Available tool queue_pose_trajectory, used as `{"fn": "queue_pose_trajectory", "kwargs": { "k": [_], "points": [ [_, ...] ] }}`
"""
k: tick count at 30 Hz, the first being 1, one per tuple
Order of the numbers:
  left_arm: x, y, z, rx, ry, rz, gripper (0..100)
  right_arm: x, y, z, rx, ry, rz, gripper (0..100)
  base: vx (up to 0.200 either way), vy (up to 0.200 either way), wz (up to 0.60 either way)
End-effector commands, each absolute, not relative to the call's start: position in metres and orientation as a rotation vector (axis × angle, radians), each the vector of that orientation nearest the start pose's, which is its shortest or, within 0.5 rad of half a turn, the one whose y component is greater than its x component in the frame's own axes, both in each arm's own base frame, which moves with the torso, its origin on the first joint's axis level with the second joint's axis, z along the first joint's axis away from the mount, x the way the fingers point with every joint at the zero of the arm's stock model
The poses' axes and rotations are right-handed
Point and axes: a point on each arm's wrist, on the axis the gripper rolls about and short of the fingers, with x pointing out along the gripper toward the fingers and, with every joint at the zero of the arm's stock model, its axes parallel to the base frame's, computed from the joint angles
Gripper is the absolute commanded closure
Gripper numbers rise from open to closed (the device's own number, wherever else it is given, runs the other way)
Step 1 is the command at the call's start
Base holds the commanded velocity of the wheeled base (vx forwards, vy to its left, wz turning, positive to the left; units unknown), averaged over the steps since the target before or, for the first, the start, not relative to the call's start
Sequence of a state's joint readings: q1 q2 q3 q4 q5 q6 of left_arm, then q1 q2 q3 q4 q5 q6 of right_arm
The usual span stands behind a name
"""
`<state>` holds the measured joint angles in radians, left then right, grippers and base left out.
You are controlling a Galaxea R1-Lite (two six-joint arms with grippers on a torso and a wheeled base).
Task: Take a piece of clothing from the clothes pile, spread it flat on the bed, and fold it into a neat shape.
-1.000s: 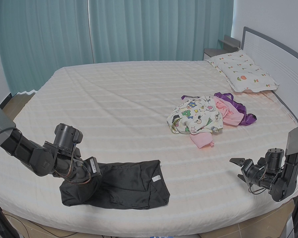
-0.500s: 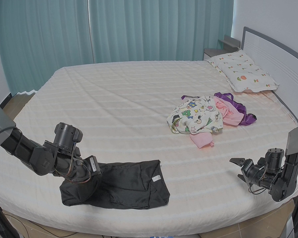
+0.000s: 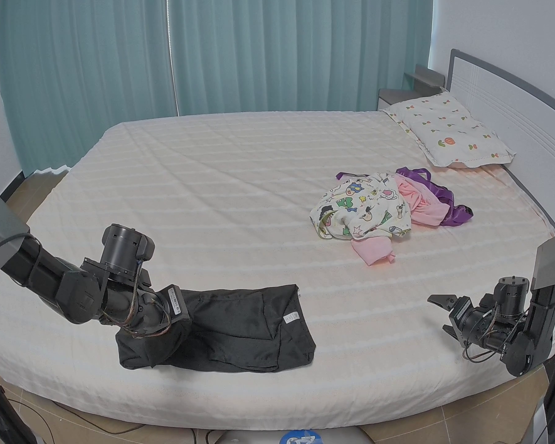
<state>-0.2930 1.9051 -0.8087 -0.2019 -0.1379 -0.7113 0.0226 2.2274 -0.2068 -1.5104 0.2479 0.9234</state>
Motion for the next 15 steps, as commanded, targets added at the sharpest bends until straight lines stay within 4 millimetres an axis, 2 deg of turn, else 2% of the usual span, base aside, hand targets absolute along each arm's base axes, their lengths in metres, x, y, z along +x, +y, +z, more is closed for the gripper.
{"fn": "queue_pose_trajectory", "kwargs": {
  "k": [1, 2, 9, 15],
  "points": [
    [0.304, -0.095, 0.089, -0.624, 0.974, -0.054, 100, 0.264, 0.012, -0.003, 0.955, 0.599, 0.011, 0, 0.000, 0.000, 0.00],
    [0.304, -0.097, 0.089, -0.623, 0.975, -0.057, 100, 0.264, 0.012, -0.003, 0.955, 0.599, 0.011, 0, 0.000, 0.000, 0.00],
    [0.309, -0.104, 0.089, -0.619, 0.976, -0.071, 100, 0.264, 0.012, -0.002, 0.955, 0.596, 0.012, 0, 0.000, -0.200, 0.00],
    [0.312, -0.117, 0.090, -0.604, 0.990, -0.098, 100, 0.265, 0.011, -0.003, 0.957, 0.595, 0.010, 0, 0.000, -0.200, 0.00]
  ]
}}
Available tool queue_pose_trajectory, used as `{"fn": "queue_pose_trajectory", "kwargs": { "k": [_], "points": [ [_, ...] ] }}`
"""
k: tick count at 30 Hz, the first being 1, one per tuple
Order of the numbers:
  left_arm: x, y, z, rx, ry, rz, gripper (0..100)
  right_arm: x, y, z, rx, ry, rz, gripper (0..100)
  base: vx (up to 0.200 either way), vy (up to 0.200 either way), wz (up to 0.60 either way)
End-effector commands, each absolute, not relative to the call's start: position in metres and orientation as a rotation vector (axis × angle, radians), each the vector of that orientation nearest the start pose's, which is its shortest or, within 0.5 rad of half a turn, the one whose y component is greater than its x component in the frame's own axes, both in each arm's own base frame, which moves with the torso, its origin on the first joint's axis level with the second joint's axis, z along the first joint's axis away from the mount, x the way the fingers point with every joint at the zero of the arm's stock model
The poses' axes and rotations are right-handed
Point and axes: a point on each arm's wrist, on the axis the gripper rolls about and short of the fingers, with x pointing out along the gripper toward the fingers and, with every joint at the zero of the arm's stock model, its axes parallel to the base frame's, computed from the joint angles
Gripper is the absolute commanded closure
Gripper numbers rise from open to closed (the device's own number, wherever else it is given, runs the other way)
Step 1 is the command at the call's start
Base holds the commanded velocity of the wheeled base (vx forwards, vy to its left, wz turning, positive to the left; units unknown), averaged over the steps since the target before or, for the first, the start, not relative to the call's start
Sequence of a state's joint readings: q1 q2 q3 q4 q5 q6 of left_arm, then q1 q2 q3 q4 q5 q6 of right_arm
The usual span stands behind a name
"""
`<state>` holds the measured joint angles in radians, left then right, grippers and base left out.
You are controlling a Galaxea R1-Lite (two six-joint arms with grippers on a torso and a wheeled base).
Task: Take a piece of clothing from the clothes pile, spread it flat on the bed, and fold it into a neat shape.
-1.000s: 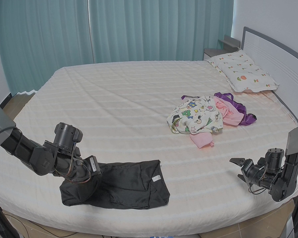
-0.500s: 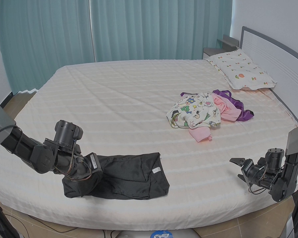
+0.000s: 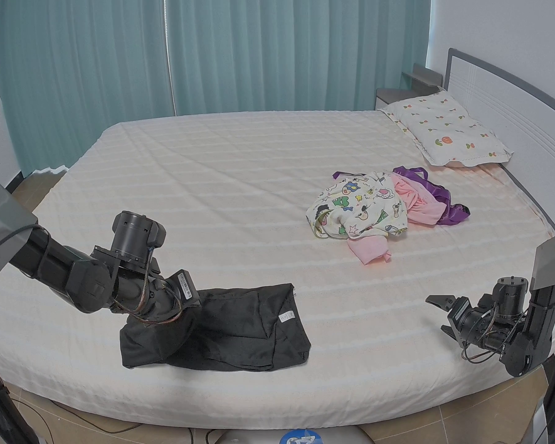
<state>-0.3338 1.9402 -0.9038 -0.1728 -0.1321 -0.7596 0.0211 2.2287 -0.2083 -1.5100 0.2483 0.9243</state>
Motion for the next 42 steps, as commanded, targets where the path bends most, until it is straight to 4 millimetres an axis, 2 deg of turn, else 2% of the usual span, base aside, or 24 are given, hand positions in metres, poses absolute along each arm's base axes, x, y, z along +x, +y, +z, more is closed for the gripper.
{"fn": "queue_pose_trajectory", "kwargs": {
  "k": [1, 5, 11, 16, 27, 28, 31, 36, 41, 42],
  "points": [
    [0.313, -0.118, 0.091, -0.602, 0.992, -0.100, 100, 0.265, 0.011, -0.003, 0.955, 0.595, 0.011, 0, 0.000, -0.200, 0.00],
    [0.314, -0.125, 0.093, -0.590, 1.004, -0.112, 100, 0.265, 0.011, -0.003, 0.955, 0.595, 0.011, 0, 0.000, -0.200, 0.00],
    [0.320, -0.137, 0.088, -0.570, 1.007, -0.121, 100, 0.265, 0.012, -0.003, 0.956, 0.596, 0.012, 0, 0.000, 0.000, 0.00],
    [0.340, -0.157, 0.068, -0.521, 0.994, -0.077, 100, 0.265, 0.012, -0.003, 0.956, 0.596, 0.012, 0, 0.000, 0.000, 0.00],
    [0.348, -0.180, 0.055, -0.546, 1.014, -0.083, 100, 0.265, 0.011, -0.003, 0.955, 0.595, 0.011, 0, 0.000, 0.000, 0.00],
    [0.348, -0.182, 0.056, -0.562, 1.014, -0.082, 0, 0.265, 0.011, -0.003, 0.957, 0.595, 0.010, 0, 0.000, 0.000, 0.00],
    [0.349, -0.185, 0.062, -0.630, 1.020, -0.074, 0, 0.266, 0.011, -0.004, 0.957, 0.595, 0.010, 0, 0.000, 0.000, 0.00],
    [0.347, -0.184, 0.064, -0.641, 1.023, -0.066, 0, 0.265, 0.011, -0.004, 0.957, 0.598, 0.009, 0, 0.000, 0.000, 0.00],
    [0.344, -0.173, 0.087, -0.682, 0.971, -0.063, 0, 0.265, 0.011, -0.004, 0.957, 0.599, 0.008, 0, 0.000, 0.000, 0.00],
    [0.344, -0.167, 0.097, -0.715, 0.947, -0.054, 0, 0.265, 0.012, -0.004, 0.956, 0.600, 0.009, 0, 0.000, 0.000, 0.00]
  ]
}}
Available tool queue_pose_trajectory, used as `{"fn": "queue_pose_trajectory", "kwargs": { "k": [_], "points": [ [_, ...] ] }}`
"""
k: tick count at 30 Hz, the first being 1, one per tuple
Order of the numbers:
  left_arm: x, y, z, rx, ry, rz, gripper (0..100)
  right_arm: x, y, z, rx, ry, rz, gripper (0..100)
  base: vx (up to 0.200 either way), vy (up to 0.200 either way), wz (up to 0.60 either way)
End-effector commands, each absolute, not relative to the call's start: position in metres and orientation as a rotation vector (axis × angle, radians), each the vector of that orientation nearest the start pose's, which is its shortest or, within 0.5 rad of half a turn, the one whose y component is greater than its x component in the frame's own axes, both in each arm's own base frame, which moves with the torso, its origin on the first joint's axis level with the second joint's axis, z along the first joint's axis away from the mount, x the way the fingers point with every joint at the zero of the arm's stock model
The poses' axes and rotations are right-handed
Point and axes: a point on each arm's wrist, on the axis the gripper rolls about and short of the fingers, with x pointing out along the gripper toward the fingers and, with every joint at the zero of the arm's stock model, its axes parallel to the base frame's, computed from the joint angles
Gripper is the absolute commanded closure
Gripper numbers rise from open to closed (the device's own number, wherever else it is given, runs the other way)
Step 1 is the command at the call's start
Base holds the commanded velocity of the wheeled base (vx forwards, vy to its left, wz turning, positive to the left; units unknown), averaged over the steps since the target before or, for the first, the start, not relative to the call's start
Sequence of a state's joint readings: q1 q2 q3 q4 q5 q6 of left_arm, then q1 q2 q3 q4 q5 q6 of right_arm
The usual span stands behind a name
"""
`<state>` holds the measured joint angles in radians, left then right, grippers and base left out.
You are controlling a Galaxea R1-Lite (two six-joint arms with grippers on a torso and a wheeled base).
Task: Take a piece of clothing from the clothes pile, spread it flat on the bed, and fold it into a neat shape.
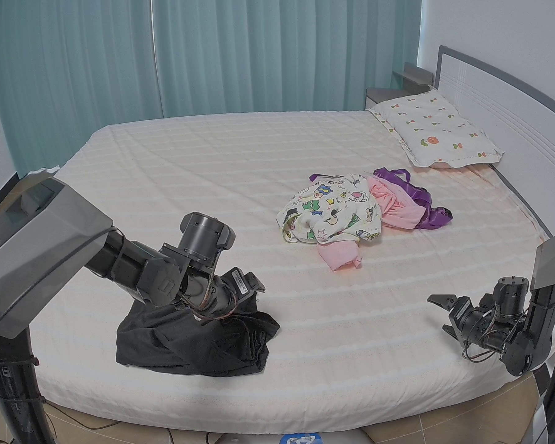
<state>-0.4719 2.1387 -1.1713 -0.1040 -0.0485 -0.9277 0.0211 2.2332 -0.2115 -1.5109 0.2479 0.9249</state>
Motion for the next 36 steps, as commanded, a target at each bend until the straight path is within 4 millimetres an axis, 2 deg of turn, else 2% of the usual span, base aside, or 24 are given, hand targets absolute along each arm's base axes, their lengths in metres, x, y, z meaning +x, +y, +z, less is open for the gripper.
{"fn": "queue_pose_trajectory", "kwargs": {
  "k": [1, 5, 8, 14, 21, 28, 36],
  "points": [
    [0.342, -0.159, 0.106, -0.753, 0.938, -0.039, 0, 0.264, 0.012, -0.004, 0.956, 0.602, 0.009, 0, 0.000, 0.000, 0.00],
    [0.338, -0.137, 0.106, -0.778, 0.964, 0.026, 0, 0.264, 0.012, -0.004, 0.956, 0.602, 0.009, 0, 0.000, 0.000, 0.00],
    [0.333, -0.116, 0.098, -0.808, 0.991, 0.082, 0, 0.264, 0.012, -0.004, 0.956, 0.603, 0.008, 0, 0.000, 0.000, 0.00],
    [0.329, -0.092, 0.098, -0.897, 1.023, 0.087, 0, 0.263, 0.012, -0.004, 0.956, 0.605, 0.009, 0, 0.000, 0.000, 0.00],
    [0.316, -0.070, 0.097, -0.962, 1.060, 0.071, 0, 0.263, 0.014, -0.005, 0.953, 0.612, 0.015, 0, 0.000, 0.200, 0.00],
    [0.306, -0.038, 0.080, -1.051, 1.043, 0.075, 0, 0.259, 0.022, -0.006, 0.946, 0.638, 0.033, 0, 0.000, 0.200, 0.00],
    [0.303, -0.020, 0.075, -1.088, 1.024, 0.103, 0, 0.258, 0.035, -0.002, 0.924, 0.641, 0.079, 0, 0.000, 0.200, 0.00]
  ]
}}
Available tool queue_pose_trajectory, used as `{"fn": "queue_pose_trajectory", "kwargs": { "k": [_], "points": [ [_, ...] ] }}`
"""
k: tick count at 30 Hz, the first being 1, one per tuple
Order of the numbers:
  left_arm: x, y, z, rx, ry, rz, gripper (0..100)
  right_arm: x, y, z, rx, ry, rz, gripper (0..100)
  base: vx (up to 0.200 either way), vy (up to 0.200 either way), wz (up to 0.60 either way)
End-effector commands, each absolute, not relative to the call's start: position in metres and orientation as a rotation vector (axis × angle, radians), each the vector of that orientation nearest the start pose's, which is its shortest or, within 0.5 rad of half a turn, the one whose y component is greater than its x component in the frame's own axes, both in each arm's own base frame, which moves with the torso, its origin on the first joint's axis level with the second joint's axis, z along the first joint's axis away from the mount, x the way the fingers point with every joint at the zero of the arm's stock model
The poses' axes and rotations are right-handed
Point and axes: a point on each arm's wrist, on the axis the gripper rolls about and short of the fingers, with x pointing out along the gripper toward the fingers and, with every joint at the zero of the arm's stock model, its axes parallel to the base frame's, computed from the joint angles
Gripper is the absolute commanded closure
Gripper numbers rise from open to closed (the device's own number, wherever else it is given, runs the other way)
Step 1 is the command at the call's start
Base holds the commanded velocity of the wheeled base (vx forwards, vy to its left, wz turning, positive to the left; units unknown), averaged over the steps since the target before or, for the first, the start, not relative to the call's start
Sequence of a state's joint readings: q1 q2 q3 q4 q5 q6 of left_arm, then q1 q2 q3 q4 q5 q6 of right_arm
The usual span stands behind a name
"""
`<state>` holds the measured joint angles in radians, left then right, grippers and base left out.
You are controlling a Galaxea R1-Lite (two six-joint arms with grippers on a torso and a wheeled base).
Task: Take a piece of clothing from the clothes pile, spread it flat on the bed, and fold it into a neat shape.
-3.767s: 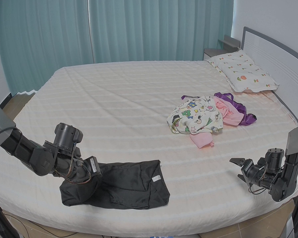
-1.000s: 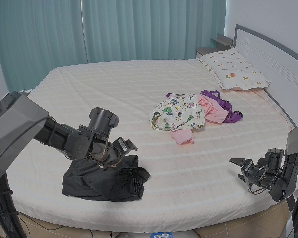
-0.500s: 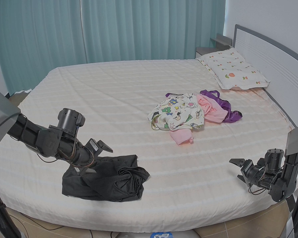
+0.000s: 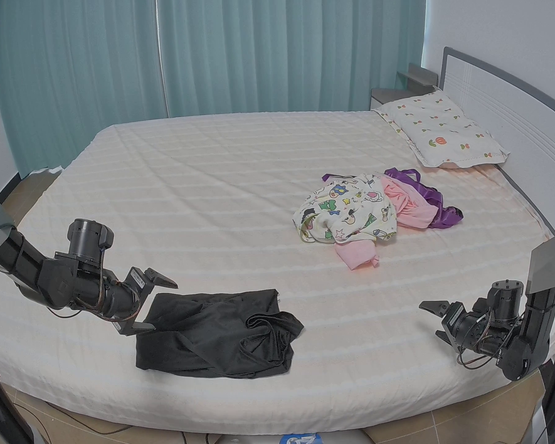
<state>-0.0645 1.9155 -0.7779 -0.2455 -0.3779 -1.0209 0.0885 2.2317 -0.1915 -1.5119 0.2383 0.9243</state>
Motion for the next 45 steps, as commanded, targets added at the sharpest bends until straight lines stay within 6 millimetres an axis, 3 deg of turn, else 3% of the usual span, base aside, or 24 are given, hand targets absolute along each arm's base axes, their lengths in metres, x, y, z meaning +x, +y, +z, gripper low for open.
{"fn": "queue_pose_trajectory", "kwargs": {
  "k": [1, 13, 19, 26, 28, 32, 34, 36, 39, 45],
  "points": [
    [0.302, -0.019, 0.075, -1.088, 1.025, 0.106, 0, 0.258, 0.036, -0.001, 0.923, 0.640, 0.081, 0, 0.000, 0.200, 0.00],
    [0.292, -0.009, 0.071, -1.122, 1.057, 0.089, 0, 0.256, 0.056, 0.004, 0.898, 0.656, 0.161, 0, 0.000, 0.200, 0.00],
    [0.290, -0.009, 0.068, -1.119, 1.070, 0.092, 0, 0.259, 0.085, 0.007, 0.860, 0.657, 0.242, 0, 0.000, 0.033, 0.00],
    [0.289, -0.010, 0.065, -1.126, 1.090, 0.081, 0, 0.276, 0.137, 0.020, 0.782, 0.676, 0.262, 0, 0.000, 0.000, 0.00],
    [0.289, -0.010, 0.064, -1.126, 1.085, 0.076, 0, 0.285, 0.156, 0.027, 0.717, 0.696, 0.280, 0, 0.000, 0.000, 0.00],
    [0.288, -0.010, 0.061, -1.123, 1.063, 0.060, 0, 0.298, 0.172, 0.028, 0.525, 0.694, 0.289, 0, 0.000, 0.000, 0.00],
    [0.288, -0.010, 0.061, -1.123, 1.063, 0.060, 0, 0.298, 0.172, 0.028, 0.525, 0.694, 0.289, 0, 0.000, 0.000, 0.00],
    [0.290, -0.010, 0.059, -1.122, 1.036, 0.045, 0, 0.306, 0.187, 0.029, 0.420, 0.674, 0.304, 0, 0.000, 0.000, 0.00],
    [0.291, -0.010, 0.054, -1.119, 1.046, 0.052, 0, 0.308, 0.204, 0.021, 0.311, 0.696, 0.347, 0, 0.000, 0.000, 0.00],
    [0.292, -0.010, 0.053, -1.120, 1.050, 0.055, 0, 0.320, 0.212, 0.004, 0.148, 0.689, 0.375, 0, 0.000, 0.000, 0.00]
  ]
}}
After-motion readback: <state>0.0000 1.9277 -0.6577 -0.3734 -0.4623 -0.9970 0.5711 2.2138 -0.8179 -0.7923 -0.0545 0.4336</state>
